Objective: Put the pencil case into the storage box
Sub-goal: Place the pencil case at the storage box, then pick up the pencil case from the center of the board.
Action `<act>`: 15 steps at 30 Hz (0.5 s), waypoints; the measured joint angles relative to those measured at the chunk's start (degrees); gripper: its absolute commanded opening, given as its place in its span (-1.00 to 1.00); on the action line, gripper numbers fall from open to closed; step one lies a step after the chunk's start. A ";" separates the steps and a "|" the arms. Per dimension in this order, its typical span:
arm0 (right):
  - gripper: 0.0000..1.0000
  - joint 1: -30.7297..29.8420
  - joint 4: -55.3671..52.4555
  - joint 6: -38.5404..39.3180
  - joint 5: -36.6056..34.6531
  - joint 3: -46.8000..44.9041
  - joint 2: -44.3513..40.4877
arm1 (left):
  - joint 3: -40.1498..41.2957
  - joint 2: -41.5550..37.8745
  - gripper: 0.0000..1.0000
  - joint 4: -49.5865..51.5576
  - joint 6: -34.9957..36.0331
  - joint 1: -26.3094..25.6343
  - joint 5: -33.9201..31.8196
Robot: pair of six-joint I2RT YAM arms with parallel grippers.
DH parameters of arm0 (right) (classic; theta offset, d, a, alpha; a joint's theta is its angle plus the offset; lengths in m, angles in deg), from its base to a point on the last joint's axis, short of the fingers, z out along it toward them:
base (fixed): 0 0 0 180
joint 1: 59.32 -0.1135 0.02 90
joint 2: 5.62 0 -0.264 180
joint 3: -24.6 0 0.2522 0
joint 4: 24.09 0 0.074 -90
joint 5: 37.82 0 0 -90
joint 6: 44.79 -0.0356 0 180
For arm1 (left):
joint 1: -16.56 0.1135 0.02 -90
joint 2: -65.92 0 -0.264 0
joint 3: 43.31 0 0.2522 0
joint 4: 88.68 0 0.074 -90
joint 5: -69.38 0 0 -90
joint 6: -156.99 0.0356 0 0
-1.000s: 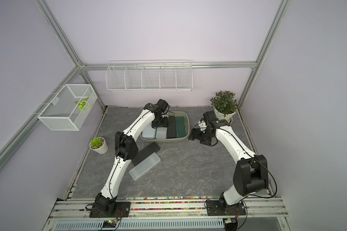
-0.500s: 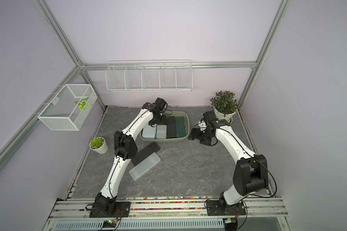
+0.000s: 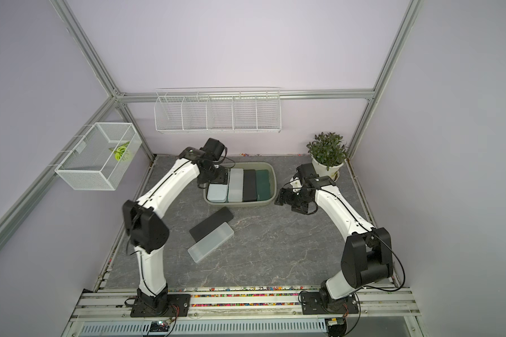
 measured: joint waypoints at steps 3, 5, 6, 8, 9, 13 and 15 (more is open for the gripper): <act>0.74 -0.48 0.94 -0.61 0.00 -2.16 -1.68 | 15.96 -11.28 0.88 -0.59 -1.66 -0.02 2.36; 0.74 -0.85 1.75 -0.92 0.00 -3.72 -2.73 | 24.33 -15.93 0.97 -0.76 -2.95 -0.22 4.15; 0.74 -0.98 1.99 -1.09 0.02 -4.48 -3.19 | 28.50 -17.97 1.00 -0.83 -3.50 -0.37 5.14; 0.75 -1.27 2.32 -1.31 0.00 -6.03 -4.11 | 34.93 -20.68 0.99 -0.96 -4.42 -0.76 6.88; 0.75 -1.38 2.47 -1.44 0.00 -6.78 -4.59 | 37.73 -21.86 0.99 -1.25 -4.81 -1.01 7.63; 0.75 -1.86 2.97 -1.68 -0.02 -9.22 -6.54 | 44.83 -23.96 1.00 -2.67 -6.51 -1.44 10.03; 0.75 -2.01 2.93 -1.77 -0.02 -10.14 -7.61 | 46.49 -23.54 1.00 -3.98 -7.26 -1.73 10.91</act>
